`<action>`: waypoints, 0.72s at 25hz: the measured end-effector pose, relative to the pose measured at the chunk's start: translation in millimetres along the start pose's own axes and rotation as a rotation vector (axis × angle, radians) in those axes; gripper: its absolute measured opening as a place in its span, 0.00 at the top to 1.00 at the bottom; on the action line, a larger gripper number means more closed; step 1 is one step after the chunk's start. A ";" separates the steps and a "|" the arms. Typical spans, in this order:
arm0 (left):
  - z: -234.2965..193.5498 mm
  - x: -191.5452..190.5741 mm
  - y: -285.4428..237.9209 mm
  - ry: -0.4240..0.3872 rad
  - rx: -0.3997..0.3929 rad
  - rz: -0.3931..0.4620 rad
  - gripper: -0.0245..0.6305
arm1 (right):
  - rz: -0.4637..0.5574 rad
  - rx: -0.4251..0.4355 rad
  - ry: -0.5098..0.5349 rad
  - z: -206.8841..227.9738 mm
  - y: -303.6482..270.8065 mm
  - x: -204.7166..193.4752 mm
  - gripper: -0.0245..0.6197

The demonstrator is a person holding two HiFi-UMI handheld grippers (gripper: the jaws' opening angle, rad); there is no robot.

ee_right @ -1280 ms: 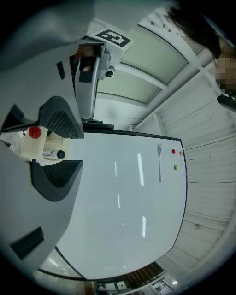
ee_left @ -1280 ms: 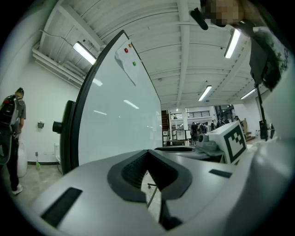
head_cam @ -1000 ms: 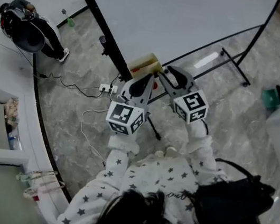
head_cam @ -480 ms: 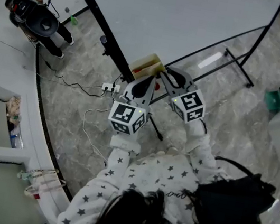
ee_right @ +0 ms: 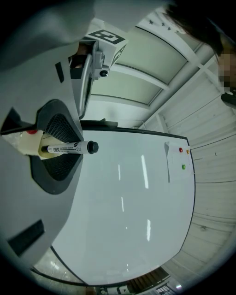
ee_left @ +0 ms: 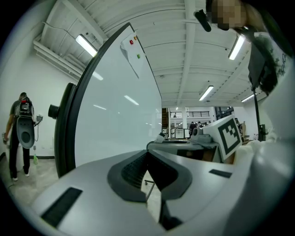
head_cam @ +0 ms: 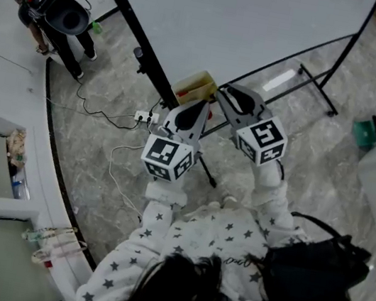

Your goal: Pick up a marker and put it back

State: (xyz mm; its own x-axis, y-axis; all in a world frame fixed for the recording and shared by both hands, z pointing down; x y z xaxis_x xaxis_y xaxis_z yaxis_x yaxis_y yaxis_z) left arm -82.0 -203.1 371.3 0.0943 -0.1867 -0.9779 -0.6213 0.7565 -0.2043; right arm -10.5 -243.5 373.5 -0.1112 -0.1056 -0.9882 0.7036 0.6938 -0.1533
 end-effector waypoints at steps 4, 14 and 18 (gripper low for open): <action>9.6 21.0 8.9 -0.017 -0.024 0.023 0.96 | 0.038 0.023 0.004 -5.1 17.5 32.2 0.84; 23.2 60.3 39.5 -0.029 -0.024 0.097 0.96 | 0.111 0.053 0.044 -26.3 62.7 85.1 0.84; 28.4 73.7 44.3 -0.063 -0.017 0.120 0.96 | 0.123 0.057 0.039 -27.8 67.4 84.9 0.84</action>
State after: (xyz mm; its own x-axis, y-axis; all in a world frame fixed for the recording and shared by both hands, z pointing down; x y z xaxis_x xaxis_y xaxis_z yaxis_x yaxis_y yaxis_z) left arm -80.4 -165.5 288.9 0.0669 -0.0557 -0.9962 -0.6440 0.7602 -0.0857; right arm 8.0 -185.9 279.4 -0.0484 0.0062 -0.9988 0.7524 0.6579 -0.0324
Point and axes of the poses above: the fingertips, and each gripper's own axes: y backward along the fingers, z to its right, x out of its top, the point moved 3 cm from there along y, backward along the fingers, and after that the axes turned 10 degrees about -z, right-handed, at the moved point
